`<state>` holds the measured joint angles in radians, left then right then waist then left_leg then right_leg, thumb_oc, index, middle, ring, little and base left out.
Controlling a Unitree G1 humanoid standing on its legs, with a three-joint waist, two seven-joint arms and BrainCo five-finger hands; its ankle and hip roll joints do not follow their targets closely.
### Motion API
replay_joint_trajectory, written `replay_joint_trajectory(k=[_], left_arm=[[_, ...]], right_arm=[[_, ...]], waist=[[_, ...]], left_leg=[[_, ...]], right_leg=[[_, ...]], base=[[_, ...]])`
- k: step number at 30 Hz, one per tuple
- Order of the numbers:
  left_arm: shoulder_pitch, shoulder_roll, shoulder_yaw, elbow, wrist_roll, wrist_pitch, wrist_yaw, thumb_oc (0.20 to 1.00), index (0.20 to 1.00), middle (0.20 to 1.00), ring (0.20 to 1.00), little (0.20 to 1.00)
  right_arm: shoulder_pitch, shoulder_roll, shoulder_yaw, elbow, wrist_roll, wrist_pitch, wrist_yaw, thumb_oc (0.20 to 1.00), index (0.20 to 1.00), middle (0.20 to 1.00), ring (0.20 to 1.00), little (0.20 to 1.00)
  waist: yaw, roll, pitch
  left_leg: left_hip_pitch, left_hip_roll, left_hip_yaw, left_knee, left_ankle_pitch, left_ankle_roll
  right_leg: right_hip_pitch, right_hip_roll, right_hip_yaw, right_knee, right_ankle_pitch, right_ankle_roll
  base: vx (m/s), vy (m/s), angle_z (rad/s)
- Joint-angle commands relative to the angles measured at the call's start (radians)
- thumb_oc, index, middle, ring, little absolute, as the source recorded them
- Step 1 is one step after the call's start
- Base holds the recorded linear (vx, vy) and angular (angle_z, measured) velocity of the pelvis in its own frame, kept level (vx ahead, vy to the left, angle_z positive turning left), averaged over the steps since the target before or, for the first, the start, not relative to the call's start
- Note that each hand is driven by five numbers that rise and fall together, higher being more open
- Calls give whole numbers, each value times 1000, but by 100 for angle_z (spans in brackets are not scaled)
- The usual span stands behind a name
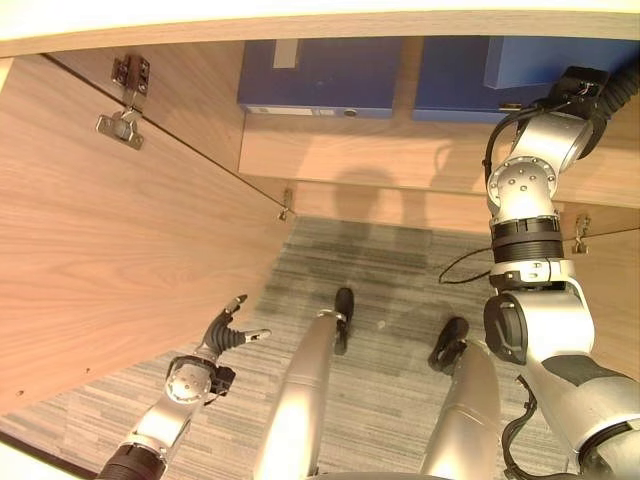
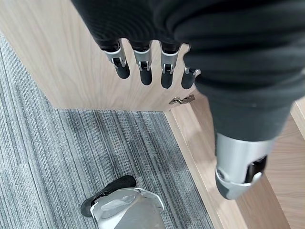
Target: Put the empty folder in the office cabinet
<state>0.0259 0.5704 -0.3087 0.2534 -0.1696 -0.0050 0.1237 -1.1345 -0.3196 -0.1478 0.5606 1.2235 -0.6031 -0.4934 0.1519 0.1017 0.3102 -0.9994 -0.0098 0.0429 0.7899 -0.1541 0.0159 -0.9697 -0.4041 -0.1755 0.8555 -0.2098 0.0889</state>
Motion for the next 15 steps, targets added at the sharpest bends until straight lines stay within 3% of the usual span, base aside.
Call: replay_joint_trajectory(k=[1,9,15], left_arm=[[53,90,24,-17,-3,-25,27,1000,1000,1000,1000,1000],[62,103,31,-40,-25,-13,37,1000,1000,1000,1000,1000],[75,104,71,-104,-49,-22,59,1000,1000,1000,1000,1000]], right_arm=[[-104,-99,67,-2,-110,2,-7,200,200,200,200,200],[-162,-104,112,148,-126,96,-66,200,200,200,200,200],[-177,-96,111,189,-104,107,-53,200,200,200,200,200]], waist=[[33,-25,-20],[34,-24,-10],[27,-20,-1]], left_leg=[[-63,-16,-38,-94,-1,7],[-96,-15,-36,-67,-1,6],[-153,-16,-31,33,-28,1]], right_leg=[[18,20,-46,70,-114,-32],[-19,31,-35,91,-117,-44],[-62,27,-23,156,-147,-58]], base=[[0,0,0],[-2,-3,-2],[-1,-1,-1]])
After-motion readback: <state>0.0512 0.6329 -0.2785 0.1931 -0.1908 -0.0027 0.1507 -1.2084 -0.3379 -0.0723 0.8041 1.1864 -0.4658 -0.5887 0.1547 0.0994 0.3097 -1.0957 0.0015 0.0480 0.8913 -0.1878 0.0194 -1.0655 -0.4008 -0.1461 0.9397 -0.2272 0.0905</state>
